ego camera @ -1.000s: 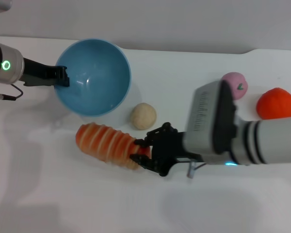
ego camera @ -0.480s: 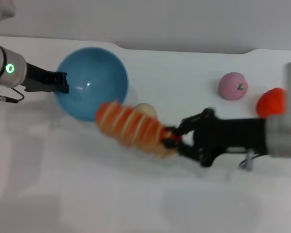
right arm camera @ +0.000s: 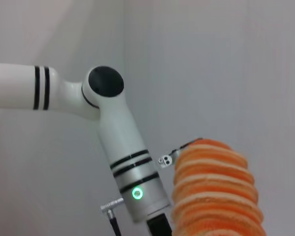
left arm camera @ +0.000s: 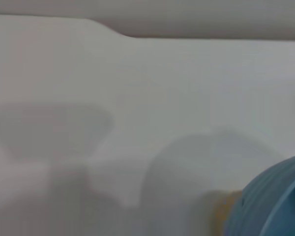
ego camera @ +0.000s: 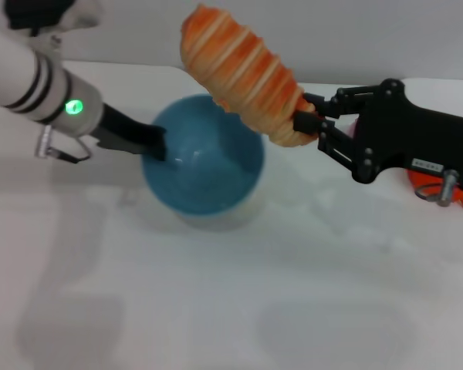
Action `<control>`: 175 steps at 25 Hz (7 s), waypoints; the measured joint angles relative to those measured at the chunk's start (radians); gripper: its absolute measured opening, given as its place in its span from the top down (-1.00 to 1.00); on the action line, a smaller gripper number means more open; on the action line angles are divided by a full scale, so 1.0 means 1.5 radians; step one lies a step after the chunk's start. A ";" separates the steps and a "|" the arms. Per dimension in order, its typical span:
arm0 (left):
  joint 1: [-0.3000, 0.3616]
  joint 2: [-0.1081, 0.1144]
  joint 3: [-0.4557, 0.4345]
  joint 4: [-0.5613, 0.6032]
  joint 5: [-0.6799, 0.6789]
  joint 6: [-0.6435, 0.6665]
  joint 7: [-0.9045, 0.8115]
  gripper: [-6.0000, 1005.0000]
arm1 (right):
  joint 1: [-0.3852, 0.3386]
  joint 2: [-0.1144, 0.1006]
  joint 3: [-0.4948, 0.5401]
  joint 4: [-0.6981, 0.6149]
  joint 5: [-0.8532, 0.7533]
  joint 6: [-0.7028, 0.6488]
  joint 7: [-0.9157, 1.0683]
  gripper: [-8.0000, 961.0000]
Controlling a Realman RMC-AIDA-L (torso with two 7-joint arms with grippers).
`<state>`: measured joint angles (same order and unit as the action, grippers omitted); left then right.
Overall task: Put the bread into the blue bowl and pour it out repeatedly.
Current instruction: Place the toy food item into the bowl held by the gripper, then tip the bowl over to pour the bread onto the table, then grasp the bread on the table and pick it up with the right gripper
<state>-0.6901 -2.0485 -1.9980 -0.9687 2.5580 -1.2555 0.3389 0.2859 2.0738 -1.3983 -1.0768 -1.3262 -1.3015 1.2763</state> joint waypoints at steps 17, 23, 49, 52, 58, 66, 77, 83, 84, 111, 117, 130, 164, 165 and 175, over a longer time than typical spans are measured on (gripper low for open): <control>-0.085 -0.006 0.102 0.014 -0.086 -0.043 0.000 0.96 | 0.082 0.000 -0.016 0.174 -0.003 0.110 -0.011 0.68; -0.095 -0.005 0.108 0.015 -0.088 -0.042 0.001 0.96 | 0.090 0.000 -0.037 0.167 -0.044 0.127 0.008 0.67; -0.105 -0.004 0.108 0.021 -0.060 -0.012 -0.005 0.96 | -0.052 0.001 -0.001 0.028 0.006 0.144 0.018 0.04; -0.105 -0.004 0.116 0.023 -0.060 0.012 -0.005 0.96 | -0.066 0.001 0.043 0.029 0.027 0.104 0.015 0.04; -0.131 -0.008 0.140 0.069 -0.061 0.105 -0.006 0.96 | -0.082 0.000 0.101 0.059 0.075 0.023 0.014 0.04; -0.192 -0.011 0.233 0.159 -0.062 0.216 -0.036 0.96 | -0.104 0.001 0.144 0.091 0.095 -0.037 0.013 0.04; -0.226 -0.018 0.344 0.193 -0.066 0.344 -0.071 0.96 | -0.113 -0.001 0.175 0.139 0.110 -0.075 0.013 0.04; -0.221 -0.018 0.405 0.194 -0.066 0.443 -0.099 0.96 | -0.108 -0.002 0.196 0.182 0.110 -0.103 0.004 0.04; -0.216 -0.018 0.416 0.194 -0.066 0.469 -0.100 0.96 | -0.106 -0.002 0.200 0.189 0.110 -0.108 0.001 0.04; -0.110 -0.019 0.655 0.256 -0.067 0.989 -0.130 0.96 | -0.089 -0.021 0.300 0.369 0.061 -0.018 0.043 0.04; -0.099 -0.020 0.680 0.259 -0.067 1.041 -0.130 0.96 | -0.073 -0.026 0.300 0.401 0.042 0.018 0.056 0.04; -0.098 -0.018 0.686 0.254 -0.067 1.038 -0.167 0.96 | -0.063 -0.027 0.293 0.413 0.026 0.021 0.052 0.04; 0.129 -0.001 0.092 -0.112 -0.064 0.292 -0.069 0.96 | 0.182 -0.001 -0.055 -0.028 -0.691 0.029 0.391 0.00; 0.130 -0.001 0.091 -0.112 -0.064 0.292 -0.068 0.96 | 0.191 -0.001 -0.076 -0.029 -0.714 0.028 0.415 -0.02; 0.122 0.000 0.086 -0.106 -0.061 0.293 -0.052 0.96 | 0.192 0.005 -0.332 -0.124 -0.888 0.151 0.496 -0.23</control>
<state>-0.5077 -2.0478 -1.8688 -1.1281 2.4665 -0.8154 0.2602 0.5735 2.0816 -1.8969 -1.2621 -2.6582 -1.0750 2.0203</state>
